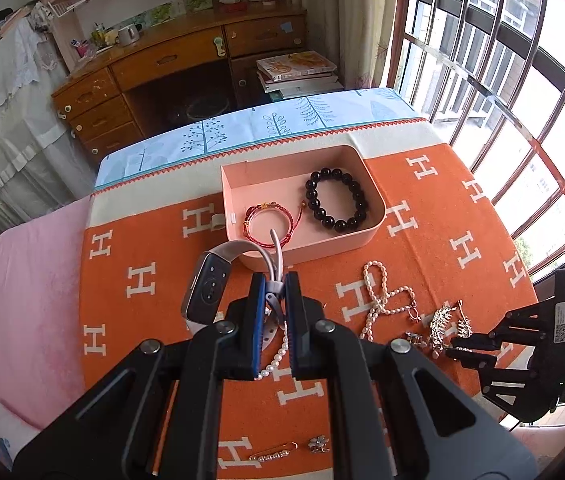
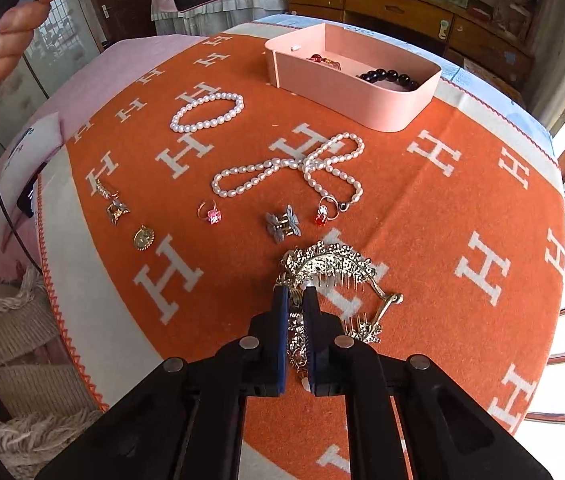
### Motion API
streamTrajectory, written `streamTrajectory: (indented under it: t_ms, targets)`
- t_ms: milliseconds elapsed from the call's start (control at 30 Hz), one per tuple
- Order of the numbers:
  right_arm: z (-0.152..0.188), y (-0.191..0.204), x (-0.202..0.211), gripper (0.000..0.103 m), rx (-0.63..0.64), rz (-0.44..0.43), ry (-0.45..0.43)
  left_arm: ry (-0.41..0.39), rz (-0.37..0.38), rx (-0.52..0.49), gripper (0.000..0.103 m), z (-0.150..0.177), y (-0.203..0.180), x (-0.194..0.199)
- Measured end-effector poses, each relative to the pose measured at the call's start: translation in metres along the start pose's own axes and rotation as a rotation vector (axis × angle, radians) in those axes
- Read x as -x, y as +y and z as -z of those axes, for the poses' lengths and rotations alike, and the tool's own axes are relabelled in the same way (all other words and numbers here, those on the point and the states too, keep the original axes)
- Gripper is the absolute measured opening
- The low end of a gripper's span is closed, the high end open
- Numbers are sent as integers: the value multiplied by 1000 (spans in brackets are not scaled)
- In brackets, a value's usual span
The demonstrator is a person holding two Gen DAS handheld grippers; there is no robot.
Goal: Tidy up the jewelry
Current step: 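Carry the smartwatch and comb into the pink box and open both tools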
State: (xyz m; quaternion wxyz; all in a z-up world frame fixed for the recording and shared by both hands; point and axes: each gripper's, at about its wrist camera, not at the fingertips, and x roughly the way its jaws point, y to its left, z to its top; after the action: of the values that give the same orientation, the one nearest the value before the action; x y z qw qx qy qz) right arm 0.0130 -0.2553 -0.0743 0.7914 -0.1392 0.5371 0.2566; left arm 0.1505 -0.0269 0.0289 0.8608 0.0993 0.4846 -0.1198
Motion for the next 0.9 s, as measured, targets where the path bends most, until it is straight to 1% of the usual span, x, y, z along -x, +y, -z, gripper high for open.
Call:
streamTrajectory:
  t_ms: [100, 233, 400, 500, 633, 700, 800, 900]
  targets:
    - [-13, -5, 15, 7, -53, 16, -47, 2, -5, 1, 7, -4, 3, 0]
    - [-43, -15, 47, 7, -118, 36, -139, 2, -16, -3, 7, -16, 5, -1]
    - [-102, -28, 84, 7, -185, 60, -258, -16, -18, 6, 7, -44, 4, -3]
    - [-143, -39, 92, 7, -258, 38, -308, -26, -16, 29, 7, -62, 6, -15]
    - [-189, -58, 82, 7, -374, 30, -360, -4, -2, 73, 7, -80, 11, -50]
    - [-206, -71, 65, 7, -443, 10, -361, 8, 3, 92, 7, -85, 13, -73]
    - [-224, -88, 35, 7, -533, -25, -339, 30, -4, 115, 8, -87, 16, -106]
    - [-234, -103, -2, 7, -587, -37, -279, 38, -3, 119, 9, -85, 16, -132]
